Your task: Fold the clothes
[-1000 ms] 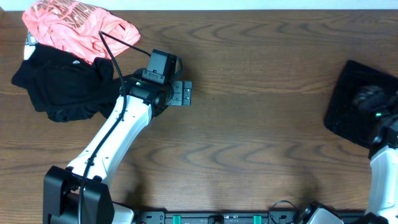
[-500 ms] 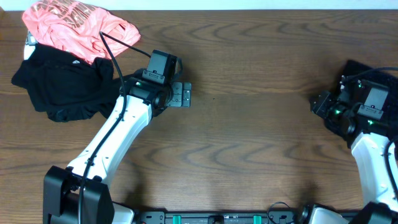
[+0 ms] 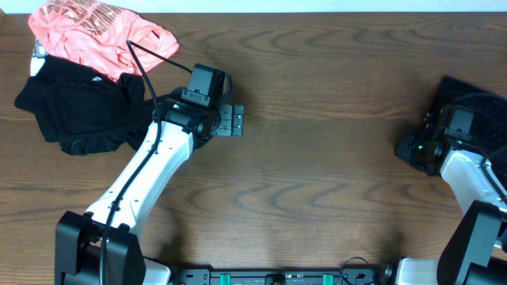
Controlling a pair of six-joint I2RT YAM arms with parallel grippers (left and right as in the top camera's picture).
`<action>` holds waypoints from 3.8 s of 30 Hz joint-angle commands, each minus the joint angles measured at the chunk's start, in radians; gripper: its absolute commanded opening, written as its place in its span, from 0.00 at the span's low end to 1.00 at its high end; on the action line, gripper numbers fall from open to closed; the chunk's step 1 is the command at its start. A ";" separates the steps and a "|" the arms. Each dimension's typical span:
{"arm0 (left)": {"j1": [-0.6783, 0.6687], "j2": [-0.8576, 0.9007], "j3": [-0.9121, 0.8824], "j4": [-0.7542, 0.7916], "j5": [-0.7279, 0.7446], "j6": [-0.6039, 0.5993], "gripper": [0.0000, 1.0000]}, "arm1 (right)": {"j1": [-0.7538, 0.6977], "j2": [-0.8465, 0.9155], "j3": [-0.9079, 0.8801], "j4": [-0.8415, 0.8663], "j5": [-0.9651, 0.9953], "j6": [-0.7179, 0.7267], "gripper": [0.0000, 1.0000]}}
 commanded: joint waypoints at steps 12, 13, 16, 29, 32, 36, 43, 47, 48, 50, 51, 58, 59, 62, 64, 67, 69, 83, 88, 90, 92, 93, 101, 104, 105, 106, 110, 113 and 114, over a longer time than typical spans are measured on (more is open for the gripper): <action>-0.002 -0.012 0.000 -0.011 -0.001 -0.013 0.98 | -0.085 0.001 0.003 -0.076 0.441 0.084 0.26; -0.002 -0.012 0.000 -0.011 -0.001 -0.013 0.98 | -0.096 0.001 0.003 -0.072 0.457 0.084 0.26; -0.002 -0.012 0.000 -0.011 -0.001 -0.013 0.98 | -0.137 0.001 0.003 -0.049 0.489 0.084 0.25; -0.002 -0.012 0.000 -0.012 -0.001 -0.013 0.98 | -0.208 -0.001 0.003 0.045 0.162 -0.021 0.05; -0.002 -0.012 0.000 -0.016 -0.001 -0.013 0.98 | -0.204 -0.018 0.005 -0.006 -0.072 -0.089 0.07; -0.002 -0.012 0.000 -0.017 -0.001 -0.013 0.98 | -0.154 -0.038 0.005 -0.068 -0.197 -0.138 0.10; -0.002 -0.012 0.000 -0.018 -0.001 -0.013 0.98 | -0.020 -0.035 0.004 0.031 -0.051 -0.141 0.11; -0.002 -0.011 0.000 -0.019 -0.001 -0.013 0.98 | 0.031 -0.033 0.004 0.124 0.095 -0.086 0.04; -0.002 -0.011 0.000 -0.019 -0.001 -0.013 0.98 | 0.038 -0.031 0.004 0.144 0.131 -0.079 0.01; -0.002 -0.011 0.000 -0.020 -0.001 -0.013 0.98 | 0.048 -0.028 0.004 0.177 0.185 -0.076 0.01; -0.002 -0.011 0.000 -0.022 -0.001 -0.013 0.98 | 0.050 -0.023 0.004 0.195 0.213 -0.076 0.01; -0.002 -0.011 0.000 -0.022 -0.001 -0.013 0.98 | 0.044 -0.016 0.004 0.155 0.334 -0.072 0.01; -0.002 -0.011 0.000 -0.022 -0.001 -0.013 0.98 | 0.039 -0.016 0.004 0.142 0.340 -0.072 0.01; -0.002 -0.011 0.000 -0.022 -0.001 -0.013 0.98 | 0.018 -0.016 0.004 0.095 0.343 -0.069 0.01; -0.002 -0.011 0.000 -0.025 -0.001 -0.013 0.98 | -0.002 -0.016 0.004 0.066 0.343 -0.053 0.01; -0.002 -0.011 0.000 -0.033 -0.001 -0.013 0.98 | -0.040 -0.016 0.004 0.031 0.343 -0.038 0.01; -0.002 -0.011 0.000 -0.041 -0.001 -0.013 0.98 | -0.075 -0.016 0.004 0.011 0.343 -0.031 0.01; -0.002 -0.011 0.000 -0.055 -0.001 -0.013 0.98 | -0.263 -0.016 0.004 0.010 0.299 -0.010 0.01; -0.002 -0.011 0.000 -0.055 -0.001 -0.013 0.98 | -0.273 -0.016 0.004 0.035 0.200 -0.055 0.01; -0.002 -0.011 0.000 -0.055 -0.001 -0.013 0.98 | -0.271 -0.019 0.005 0.034 0.113 -0.103 0.01; -0.002 -0.011 0.000 -0.055 -0.001 -0.013 0.98 | -0.262 -0.032 0.005 0.042 -0.003 -0.194 0.03; -0.002 -0.011 0.000 -0.055 -0.001 -0.013 0.98 | -0.254 -0.047 0.005 0.046 -0.089 -0.264 0.04; -0.002 -0.011 0.000 -0.039 -0.001 -0.014 0.98 | -0.130 -0.163 0.010 0.020 -0.297 -0.391 0.16; -0.002 -0.011 0.000 -0.037 -0.001 -0.013 0.98 | -0.070 -0.161 0.010 0.041 -0.177 -0.335 0.31; -0.002 -0.011 0.000 -0.037 -0.001 -0.013 0.98 | -0.053 -0.159 0.010 0.051 -0.156 -0.333 0.34; -0.002 -0.011 0.000 -0.037 -0.001 -0.013 0.98 | -0.038 -0.158 0.010 0.062 -0.137 -0.330 0.34; -0.002 -0.011 0.000 -0.037 -0.001 -0.013 0.98 | 0.002 -0.147 0.010 0.127 -0.015 -0.263 0.41; -0.002 -0.011 0.000 -0.038 -0.001 -0.013 0.98 | 0.007 -0.133 0.010 0.196 0.075 -0.205 0.53; -0.002 -0.011 0.000 -0.037 -0.001 -0.013 0.98 | 0.007 -0.126 0.010 0.219 0.099 -0.192 0.57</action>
